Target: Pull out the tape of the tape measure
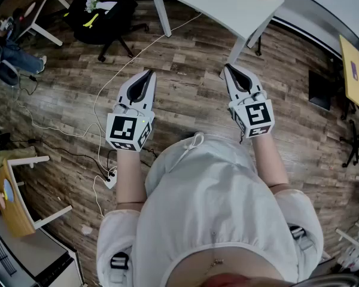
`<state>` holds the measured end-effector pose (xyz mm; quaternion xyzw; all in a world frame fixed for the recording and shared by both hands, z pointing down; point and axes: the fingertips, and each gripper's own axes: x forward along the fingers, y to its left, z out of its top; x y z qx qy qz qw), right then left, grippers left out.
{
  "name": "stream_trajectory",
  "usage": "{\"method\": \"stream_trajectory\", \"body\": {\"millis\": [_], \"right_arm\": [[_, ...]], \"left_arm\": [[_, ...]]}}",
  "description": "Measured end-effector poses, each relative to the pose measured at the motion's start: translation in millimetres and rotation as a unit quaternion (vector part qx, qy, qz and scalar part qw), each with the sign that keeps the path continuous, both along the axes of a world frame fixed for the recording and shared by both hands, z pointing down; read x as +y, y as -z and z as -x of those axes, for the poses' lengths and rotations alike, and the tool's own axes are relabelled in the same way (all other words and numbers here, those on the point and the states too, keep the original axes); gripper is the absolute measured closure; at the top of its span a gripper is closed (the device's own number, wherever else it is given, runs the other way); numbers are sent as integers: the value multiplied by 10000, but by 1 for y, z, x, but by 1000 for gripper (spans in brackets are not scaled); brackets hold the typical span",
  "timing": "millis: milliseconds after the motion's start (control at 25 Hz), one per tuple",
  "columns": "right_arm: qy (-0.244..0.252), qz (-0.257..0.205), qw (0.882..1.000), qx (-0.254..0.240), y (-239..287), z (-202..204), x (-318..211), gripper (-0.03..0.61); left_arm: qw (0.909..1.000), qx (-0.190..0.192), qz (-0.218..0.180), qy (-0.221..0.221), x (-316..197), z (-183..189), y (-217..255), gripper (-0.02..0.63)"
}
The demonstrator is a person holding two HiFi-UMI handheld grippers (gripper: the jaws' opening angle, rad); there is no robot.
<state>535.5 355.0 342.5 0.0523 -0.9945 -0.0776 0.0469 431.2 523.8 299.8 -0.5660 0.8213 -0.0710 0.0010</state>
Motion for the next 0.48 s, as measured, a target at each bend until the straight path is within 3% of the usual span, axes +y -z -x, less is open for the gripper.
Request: {"method": "stream_trajectory", "body": {"millis": [480], "right_arm": [[58,120,9999,44,-8,13,-19,578]], "left_arm": [[9999,114,63,1,-22,12,-11,594]]}}
